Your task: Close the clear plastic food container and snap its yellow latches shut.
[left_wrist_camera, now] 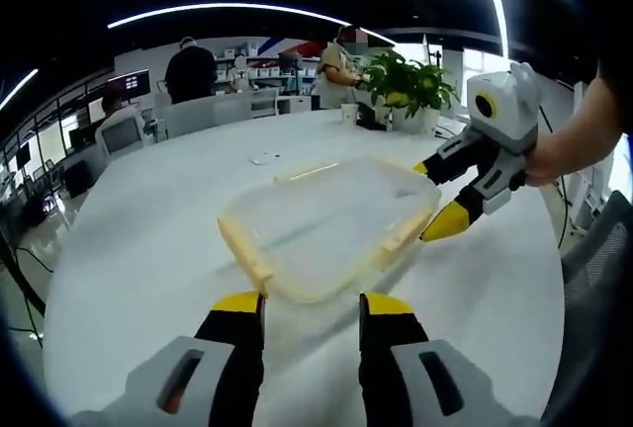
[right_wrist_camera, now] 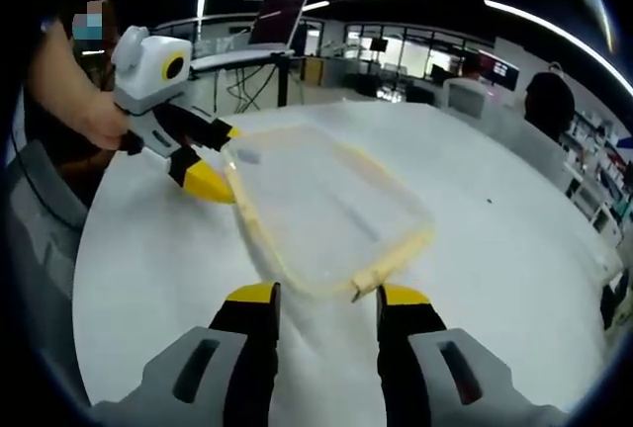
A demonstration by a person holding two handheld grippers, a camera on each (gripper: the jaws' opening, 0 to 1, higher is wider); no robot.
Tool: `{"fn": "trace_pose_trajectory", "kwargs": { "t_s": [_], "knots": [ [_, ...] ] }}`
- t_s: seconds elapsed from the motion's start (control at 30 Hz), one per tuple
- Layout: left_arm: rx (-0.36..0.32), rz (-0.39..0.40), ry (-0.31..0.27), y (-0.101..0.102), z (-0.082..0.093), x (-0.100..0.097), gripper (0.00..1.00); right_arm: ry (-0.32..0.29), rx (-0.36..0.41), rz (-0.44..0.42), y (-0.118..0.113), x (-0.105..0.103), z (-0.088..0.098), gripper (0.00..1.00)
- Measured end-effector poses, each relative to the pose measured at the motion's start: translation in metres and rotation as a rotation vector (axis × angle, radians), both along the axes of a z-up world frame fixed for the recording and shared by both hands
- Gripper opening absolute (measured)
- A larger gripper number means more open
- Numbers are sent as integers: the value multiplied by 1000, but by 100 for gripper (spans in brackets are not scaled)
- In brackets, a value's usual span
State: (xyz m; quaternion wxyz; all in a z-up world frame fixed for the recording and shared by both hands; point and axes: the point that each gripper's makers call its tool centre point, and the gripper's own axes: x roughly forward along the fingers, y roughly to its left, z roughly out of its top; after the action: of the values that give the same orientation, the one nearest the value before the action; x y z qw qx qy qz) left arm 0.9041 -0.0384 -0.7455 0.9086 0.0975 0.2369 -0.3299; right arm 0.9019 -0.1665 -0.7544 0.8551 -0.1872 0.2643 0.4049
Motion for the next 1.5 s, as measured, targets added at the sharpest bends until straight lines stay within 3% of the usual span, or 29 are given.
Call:
{"fn": "trace_pose_trajectory", "kwargs": {
  "t_s": [0.4,0.97,1.3,1.5],
  "knots": [
    [4,35,0,19,1,1,32,15,7,17,21,0,1,36],
    [-25,81,2,24,6,3,37,16,-14,5,16,-2,7,41],
    [-35,100,-8,31,23,-24,42,20,32,-95,4,-15,31,45],
    [-114,176,-19,41,48,-38,48,19,91,-162,-1,-30,58,50]
  ]
}}
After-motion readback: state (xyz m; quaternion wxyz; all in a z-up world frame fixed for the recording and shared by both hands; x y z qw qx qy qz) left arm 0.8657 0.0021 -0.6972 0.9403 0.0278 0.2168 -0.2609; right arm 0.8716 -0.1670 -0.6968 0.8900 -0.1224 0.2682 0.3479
